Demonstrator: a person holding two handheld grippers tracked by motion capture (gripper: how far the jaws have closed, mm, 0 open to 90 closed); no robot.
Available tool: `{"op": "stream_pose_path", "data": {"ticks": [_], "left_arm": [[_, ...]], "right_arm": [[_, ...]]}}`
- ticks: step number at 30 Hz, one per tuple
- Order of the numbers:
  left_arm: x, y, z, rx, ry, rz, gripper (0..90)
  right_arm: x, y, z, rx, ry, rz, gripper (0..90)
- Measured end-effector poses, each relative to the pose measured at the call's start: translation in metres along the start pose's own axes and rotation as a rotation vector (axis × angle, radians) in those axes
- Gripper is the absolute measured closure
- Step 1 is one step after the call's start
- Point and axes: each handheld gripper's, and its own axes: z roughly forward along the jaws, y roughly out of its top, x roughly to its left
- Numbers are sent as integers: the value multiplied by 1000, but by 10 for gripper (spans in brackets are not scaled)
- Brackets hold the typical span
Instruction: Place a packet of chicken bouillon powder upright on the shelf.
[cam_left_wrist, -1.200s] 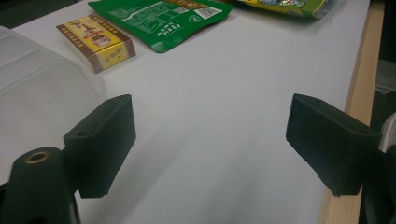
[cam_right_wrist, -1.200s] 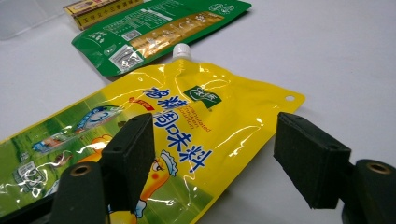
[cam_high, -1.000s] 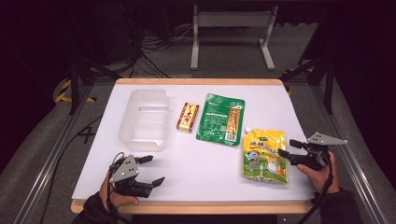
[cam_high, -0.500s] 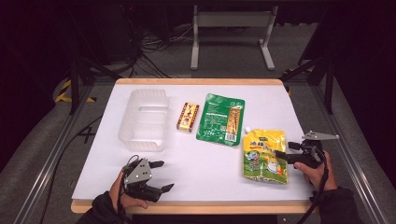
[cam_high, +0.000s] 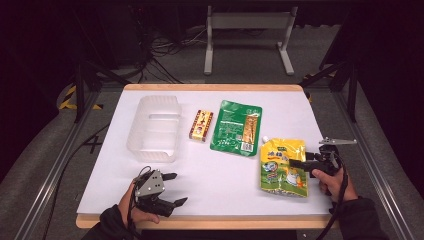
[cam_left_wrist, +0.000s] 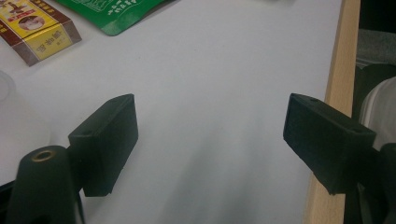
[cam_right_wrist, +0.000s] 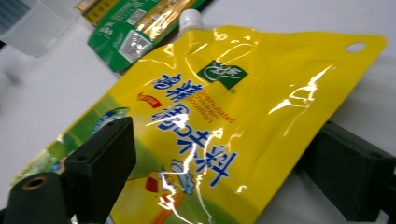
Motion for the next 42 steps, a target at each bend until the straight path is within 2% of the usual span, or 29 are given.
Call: {"op": "stream_pose_path", "data": {"ticks": [3,5,8,9,10,11,12,13,14,15,16,17,18,19,23,24,26,27,31,32,33,36,42], "left_arm": [[0,0,0,1,-2,1,186],[0,0,1,4,-4,0,186],[0,1,1,6,-7,0,186],[0,1,2,7,-5,1,186],[0,1,2,7,-5,1,186],[0,1,2,9,-7,1,186],[0,1,2,9,-6,1,186],[0,1,2,9,-7,1,186],[0,1,3,12,-7,-2,186],[0,1,3,12,-7,-2,186],[0,1,4,13,-8,-3,186],[0,1,4,13,-11,-9,187],[0,1,4,13,-11,-9,187],[0,1,4,16,-9,-11,187],[1,1,6,16,-11,-21,190],[2,1,7,21,-15,-30,190],[2,2,8,23,-17,-36,191],[3,3,9,24,-16,-38,193],[4,5,14,33,-28,-43,194],[4,7,18,38,-38,-44,194],[4,7,18,38,-38,-44,194],[6,13,26,38,-58,-54,199],[9,35,54,41,-121,-63,223]], "right_arm": [[0,0,1,1,18,16,147],[-1,1,1,6,53,31,182],[1,2,3,18,39,23,262],[1,2,3,23,33,27,344],[1,2,3,23,33,27,344],[2,2,4,23,23,27,388],[2,2,3,23,-6,26,491],[2,2,3,23,-6,26,491],[0,1,1,24,-27,20,595],[0,1,1,24,-27,20,595],[0,0,1,23,-33,22,645],[-1,0,0,23,-39,25,760],[-1,0,0,23,-39,25,760],[0,-1,-1,13,-30,10,816],[3,-1,-2,12,-30,-12,865],[6,-1,-3,8,-29,-32,892],[7,-1,-4,4,-32,-36,896],[10,-2,-6,-7,-39,-52,898],[14,-4,-12,-44,-31,-64,900],[18,-5,-17,-83,-26,-94,900],[18,-5,-17,-83,-26,-94,900],[26,-5,-21,-129,-16,-131,900],[36,-3,-25,-187,-3,-186,900]]}}
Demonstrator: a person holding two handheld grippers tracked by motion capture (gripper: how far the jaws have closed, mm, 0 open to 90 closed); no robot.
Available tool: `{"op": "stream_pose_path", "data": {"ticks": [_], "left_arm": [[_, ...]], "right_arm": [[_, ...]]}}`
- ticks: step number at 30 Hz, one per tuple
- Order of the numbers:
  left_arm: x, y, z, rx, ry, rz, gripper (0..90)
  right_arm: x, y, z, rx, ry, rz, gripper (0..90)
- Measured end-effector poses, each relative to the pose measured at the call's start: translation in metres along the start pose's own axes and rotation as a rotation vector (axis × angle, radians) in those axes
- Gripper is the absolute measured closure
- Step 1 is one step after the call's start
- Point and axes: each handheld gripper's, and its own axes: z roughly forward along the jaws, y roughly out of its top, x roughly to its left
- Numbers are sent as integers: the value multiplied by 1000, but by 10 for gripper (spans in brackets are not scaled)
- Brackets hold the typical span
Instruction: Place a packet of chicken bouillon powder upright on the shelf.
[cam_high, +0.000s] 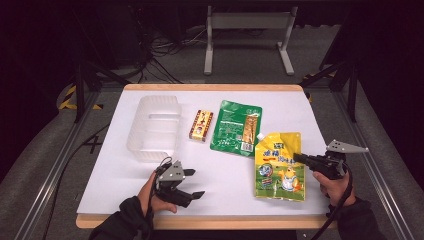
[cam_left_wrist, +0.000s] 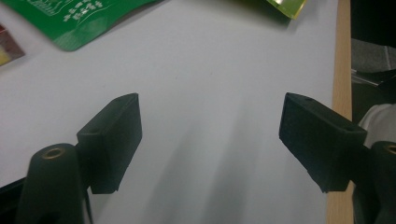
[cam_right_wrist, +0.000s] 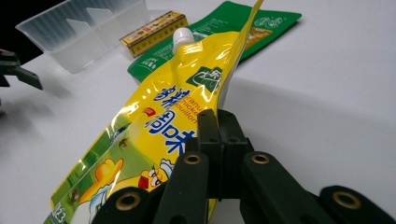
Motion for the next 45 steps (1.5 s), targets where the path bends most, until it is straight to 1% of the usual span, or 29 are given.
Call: {"op": "stream_pose_path", "data": {"ticks": [2,3,4,7,8,10,11,12,13,14,17,18,19,21,24,26,28,29,30,32,33,35,36,38,39,41,43,44,45], "left_arm": [[3,11,12,-5,-47,-23,250],[4,15,17,-5,-55,-23,265],[4,22,24,-11,-72,-28,267],[5,37,41,-17,-114,-29,273],[5,41,46,-26,-130,-36,282],[4,49,56,-36,-154,-37,285],[3,53,61,-38,-157,-34,287],[3,56,66,-42,-165,-41,290],[3,58,70,-51,-182,-56,296],[4,60,74,-55,-192,-67,310],[5,64,87,-68,-211,-107,331],[5,64,87,-68,-211,-107,353],[4,66,93,-68,-212,-113,353],[5,68,99,-69,-211,-127,358],[7,72,107,-79,-231,-148,367],[8,75,109,-95,-236,-153,406],[9,77,112,-106,-235,-148,433],[10,77,114,-118,-252,-147,487],[10,78,115,-130,-257,-146,546],[10,78,114,-149,-261,-129,659],[10,79,113,-151,-254,-123,680],[12,77,111,-169,-262,-122,725],[13,77,109,-177,-266,-120,763],[12,78,105,-178,-259,-96,793],[11,79,102,-185,-248,-88,813],[11,81,97,-198,-241,-71,848],[10,83,90,-206,-234,-52,864],[10,83,90,-206,-234,-52,870],[9,85,84,-213,-223,-33,870]], "right_arm": [[3,1,-2,-20,13,-17,900],[4,2,-3,-26,14,-22,900],[5,2,-3,-33,16,-29,900],[10,3,-5,-59,27,-44,900],[12,4,-5,-72,36,-57,900],[16,6,-6,-87,41,-70,900],[19,7,-5,-94,38,-73,900],[22,8,-5,-101,40,-83,900],[25,9,-5,-105,34,-94,900],[27,10,-4,-114,39,-99,900],[35,13,-4,-130,46,-123,900],[35,13,-4,-130,46,-123,900],[37,14,-4,-132,49,-129,900],[40,14,-4,-144,59,-143,900],[40,14,-4,-150,70,-154,900],[41,14,-5,-155,81,-158,900],[41,15,-4,-158,89,-162,900],[41,15,-4,-159,92,-166,900],[42,15,-3,-160,94,-166,900],[44,17,-1,-161,100,-177,900],[46,18,-1,-157,95,-185,900],[47,18,0,-161,102,-185,900],[47,19,1,-163,106,-187,900],[49,20,1,-165,110,-196,900],[50,21,1,-169,114,-201,900],[53,23,-1,-179,127,-208,900],[56,24,-3,-191,137,-219,900],[56,24,-3,-191,137,-219,900],[58,25,-4,-195,141,-224,900]]}}
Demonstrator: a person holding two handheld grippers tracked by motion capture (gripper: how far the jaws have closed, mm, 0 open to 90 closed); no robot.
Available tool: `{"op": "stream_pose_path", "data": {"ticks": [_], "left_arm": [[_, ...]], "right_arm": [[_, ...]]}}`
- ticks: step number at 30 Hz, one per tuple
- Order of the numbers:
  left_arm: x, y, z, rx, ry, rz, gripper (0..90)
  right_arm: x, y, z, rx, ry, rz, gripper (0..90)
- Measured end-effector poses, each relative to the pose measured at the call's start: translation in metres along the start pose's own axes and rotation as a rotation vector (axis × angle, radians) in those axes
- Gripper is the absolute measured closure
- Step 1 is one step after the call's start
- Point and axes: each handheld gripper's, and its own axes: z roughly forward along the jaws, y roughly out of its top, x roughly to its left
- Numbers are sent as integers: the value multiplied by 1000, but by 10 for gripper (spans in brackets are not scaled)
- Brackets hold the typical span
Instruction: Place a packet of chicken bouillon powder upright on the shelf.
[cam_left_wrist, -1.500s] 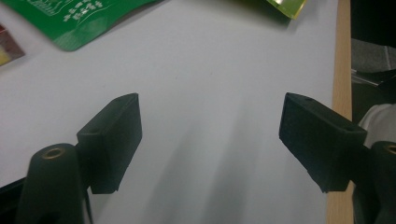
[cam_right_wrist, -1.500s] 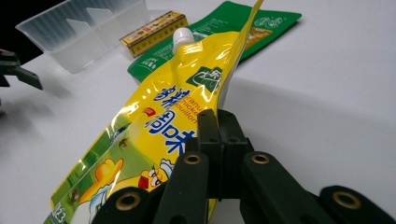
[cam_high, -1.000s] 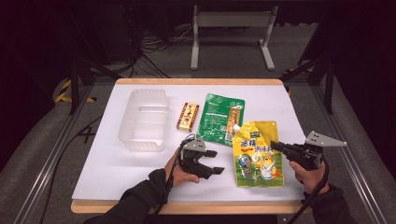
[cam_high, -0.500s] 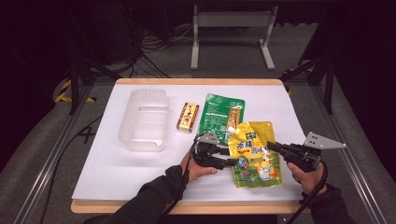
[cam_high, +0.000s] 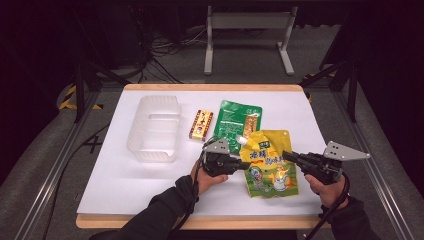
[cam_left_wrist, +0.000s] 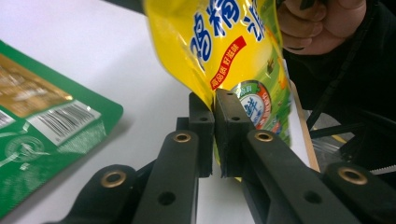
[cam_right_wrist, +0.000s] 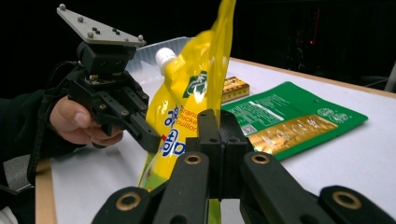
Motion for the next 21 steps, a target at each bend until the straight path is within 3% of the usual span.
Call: {"op": "stream_pose_path", "data": {"ticks": [4,6,11,16,18,19,21], "left_arm": [[-6,8,-14,4,35,61,875],[-6,9,-19,5,59,72,875],[-7,10,-25,22,71,106,876],[-12,13,-28,35,78,149,876],[-14,14,-29,43,79,168,876],[-14,14,-29,43,79,168,875],[-16,15,-30,45,84,180,876]], "right_arm": [[8,4,-1,-2,12,-27,900],[11,4,-1,3,28,-39,900],[17,4,4,40,26,-70,880],[17,1,7,65,39,-69,815],[19,-1,11,101,55,-88,739],[19,-1,11,101,55,-88,739],[22,-3,16,150,60,-106,696]]}}
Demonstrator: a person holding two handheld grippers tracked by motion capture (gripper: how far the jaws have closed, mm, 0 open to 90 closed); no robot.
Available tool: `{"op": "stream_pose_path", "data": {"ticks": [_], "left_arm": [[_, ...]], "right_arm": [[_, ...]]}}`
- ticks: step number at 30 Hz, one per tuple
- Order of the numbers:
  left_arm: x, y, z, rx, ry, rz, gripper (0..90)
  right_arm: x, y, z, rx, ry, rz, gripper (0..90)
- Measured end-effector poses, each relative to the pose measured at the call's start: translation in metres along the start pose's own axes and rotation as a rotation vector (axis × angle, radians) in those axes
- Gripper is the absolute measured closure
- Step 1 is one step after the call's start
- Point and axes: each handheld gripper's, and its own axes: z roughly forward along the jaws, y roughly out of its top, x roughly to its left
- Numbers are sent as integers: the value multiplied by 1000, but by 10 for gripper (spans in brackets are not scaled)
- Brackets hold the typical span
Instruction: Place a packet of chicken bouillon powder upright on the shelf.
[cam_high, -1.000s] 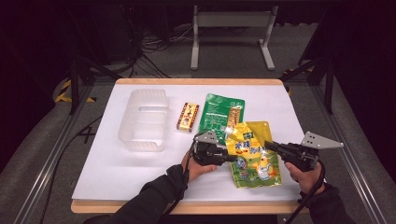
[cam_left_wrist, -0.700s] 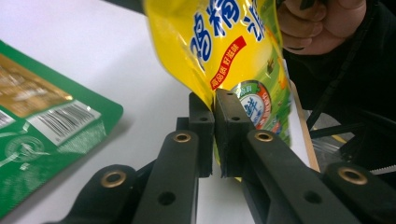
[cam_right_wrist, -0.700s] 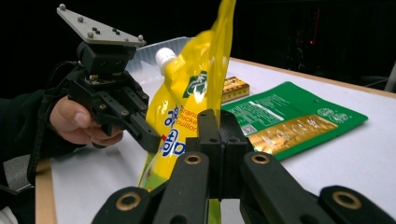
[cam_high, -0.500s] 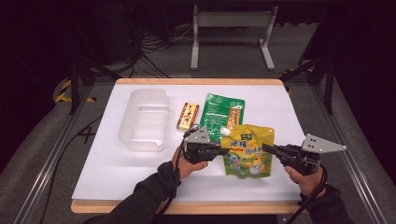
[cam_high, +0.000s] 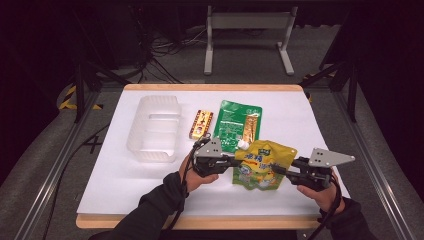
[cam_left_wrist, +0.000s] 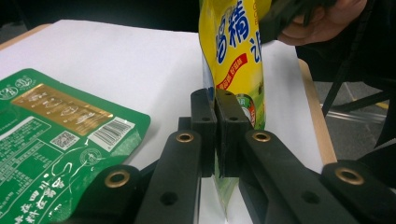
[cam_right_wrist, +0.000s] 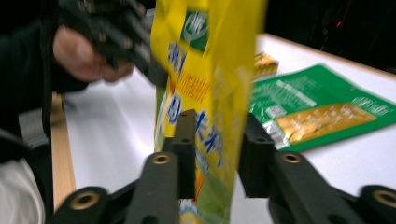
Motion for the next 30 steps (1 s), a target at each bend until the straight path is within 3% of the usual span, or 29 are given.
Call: {"op": "stream_pose_path", "data": {"ticks": [5,8,11,30], "left_arm": [[-1,0,-4,5,16,6,876],[0,-1,-7,6,20,7,876],[-1,-1,-8,11,23,10,876],[1,1,-22,6,75,14,875]], "right_arm": [[0,-5,7,58,4,-6,694],[-1,-8,6,68,13,-11,788],[1,-7,6,71,21,-26,823],[9,0,13,24,-14,-31,873]]}}
